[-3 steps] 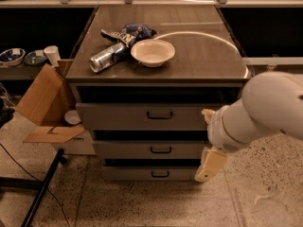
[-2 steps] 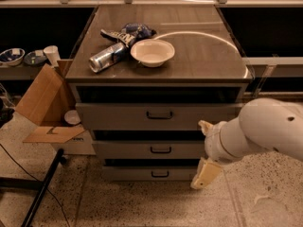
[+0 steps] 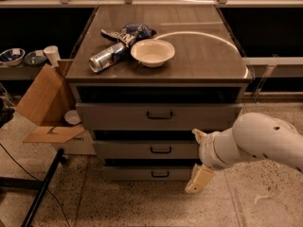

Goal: Open bottom drawer

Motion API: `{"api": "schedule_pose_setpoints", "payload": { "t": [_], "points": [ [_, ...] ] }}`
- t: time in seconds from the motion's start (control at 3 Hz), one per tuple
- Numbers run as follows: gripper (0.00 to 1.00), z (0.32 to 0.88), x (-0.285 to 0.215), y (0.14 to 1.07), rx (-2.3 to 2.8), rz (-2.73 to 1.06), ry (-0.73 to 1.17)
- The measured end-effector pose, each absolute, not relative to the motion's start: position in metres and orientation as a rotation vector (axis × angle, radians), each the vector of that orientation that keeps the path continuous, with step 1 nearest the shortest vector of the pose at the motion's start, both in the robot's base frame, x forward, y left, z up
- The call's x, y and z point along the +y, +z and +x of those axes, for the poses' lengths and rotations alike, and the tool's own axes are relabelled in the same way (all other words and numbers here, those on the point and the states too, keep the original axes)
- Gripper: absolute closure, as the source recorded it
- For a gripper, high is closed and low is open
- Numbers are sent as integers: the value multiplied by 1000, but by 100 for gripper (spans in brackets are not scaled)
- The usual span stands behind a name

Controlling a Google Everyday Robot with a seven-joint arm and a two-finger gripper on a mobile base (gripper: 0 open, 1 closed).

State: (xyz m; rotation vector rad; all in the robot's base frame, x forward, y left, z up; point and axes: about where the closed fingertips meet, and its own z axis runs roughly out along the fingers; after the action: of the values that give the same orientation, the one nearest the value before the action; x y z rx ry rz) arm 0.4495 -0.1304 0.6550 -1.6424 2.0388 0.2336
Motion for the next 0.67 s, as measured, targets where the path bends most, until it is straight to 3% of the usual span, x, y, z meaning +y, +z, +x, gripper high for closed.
{"api": "schedule_pose_setpoints", "payload": {
  "t": [0.67],
  "points": [
    [0,467,-110,601,1993,-1694,323]
  ]
}}
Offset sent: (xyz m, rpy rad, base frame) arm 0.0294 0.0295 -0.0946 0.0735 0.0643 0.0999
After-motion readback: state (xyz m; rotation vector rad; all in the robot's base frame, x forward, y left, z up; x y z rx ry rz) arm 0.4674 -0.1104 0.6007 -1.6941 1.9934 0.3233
